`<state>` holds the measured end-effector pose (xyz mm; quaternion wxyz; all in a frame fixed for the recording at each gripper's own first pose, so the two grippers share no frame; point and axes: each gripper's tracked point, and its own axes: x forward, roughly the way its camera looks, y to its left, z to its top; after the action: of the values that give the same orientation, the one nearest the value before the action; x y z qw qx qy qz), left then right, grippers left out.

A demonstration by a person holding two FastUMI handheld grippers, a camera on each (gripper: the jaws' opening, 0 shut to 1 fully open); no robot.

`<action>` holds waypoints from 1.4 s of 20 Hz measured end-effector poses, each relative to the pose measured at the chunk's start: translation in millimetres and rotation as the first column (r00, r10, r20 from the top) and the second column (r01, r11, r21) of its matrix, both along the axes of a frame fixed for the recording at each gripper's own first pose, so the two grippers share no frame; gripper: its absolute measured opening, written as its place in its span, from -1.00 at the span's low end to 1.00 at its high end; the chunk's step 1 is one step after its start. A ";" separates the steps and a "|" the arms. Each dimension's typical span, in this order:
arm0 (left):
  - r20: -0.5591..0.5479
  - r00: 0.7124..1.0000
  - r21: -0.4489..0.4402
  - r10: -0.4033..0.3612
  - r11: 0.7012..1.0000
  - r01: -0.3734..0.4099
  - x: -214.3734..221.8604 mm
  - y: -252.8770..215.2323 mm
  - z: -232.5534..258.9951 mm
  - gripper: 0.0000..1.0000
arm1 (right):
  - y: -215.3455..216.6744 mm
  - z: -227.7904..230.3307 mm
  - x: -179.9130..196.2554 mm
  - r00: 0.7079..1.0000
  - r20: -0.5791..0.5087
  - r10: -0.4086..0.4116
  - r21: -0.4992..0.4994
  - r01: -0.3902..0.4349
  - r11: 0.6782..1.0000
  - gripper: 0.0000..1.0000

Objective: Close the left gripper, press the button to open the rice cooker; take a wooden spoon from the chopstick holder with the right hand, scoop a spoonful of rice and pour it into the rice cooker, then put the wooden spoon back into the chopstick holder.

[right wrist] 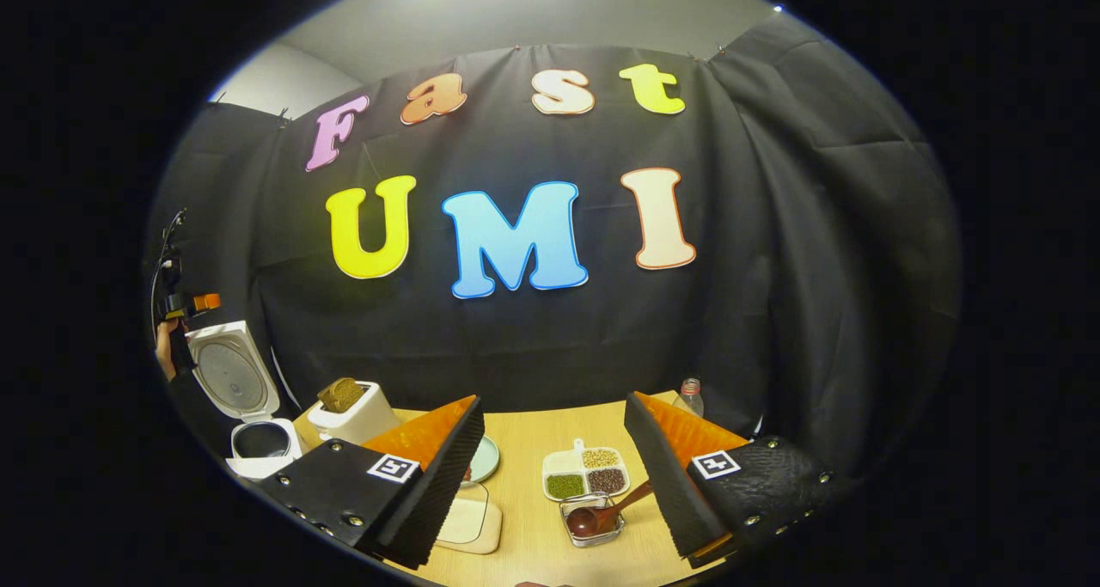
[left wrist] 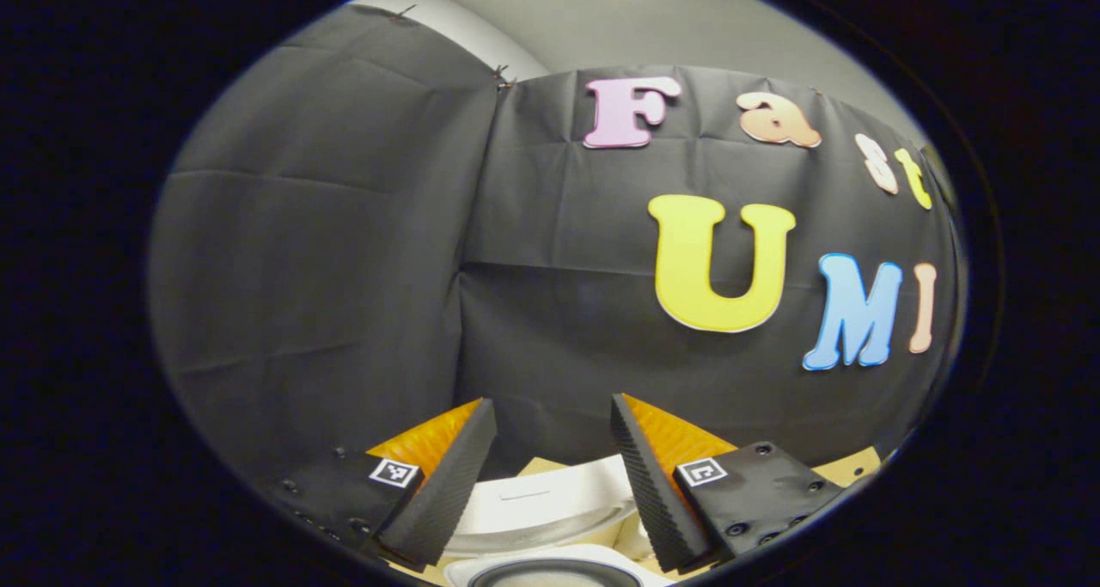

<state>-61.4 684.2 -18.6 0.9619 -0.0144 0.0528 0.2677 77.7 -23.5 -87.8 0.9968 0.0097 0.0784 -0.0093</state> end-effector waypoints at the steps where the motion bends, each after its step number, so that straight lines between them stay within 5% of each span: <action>1: -0.012 1.000 -0.021 0.022 1.000 -0.022 1.0 8.7 -8.2 0.92 | -1.2 -0.1 -1.5 1.000 -0.003 -0.005 0.000 0.005 1.000 0.99; 7: -0.141 0.987 0.017 0.082 0.997 -0.080 2.4 24.1 -40.1 0.80 | -7.8 -4.9 -0.8 1.000 -0.024 -0.012 0.015 0.013 1.000 0.99; 28: -0.090 0.989 0.052 0.118 0.992 -0.113 -92.6 -106.5 -108.1 0.89 | 22.9 9.6 -10.9 0.993 0.012 0.115 0.056 -0.116 0.992 0.99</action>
<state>-154.0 577.7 -126.7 0.9414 0.0175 0.0904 0.3245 66.7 -0.7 -78.2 0.9954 0.0335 0.0746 0.0508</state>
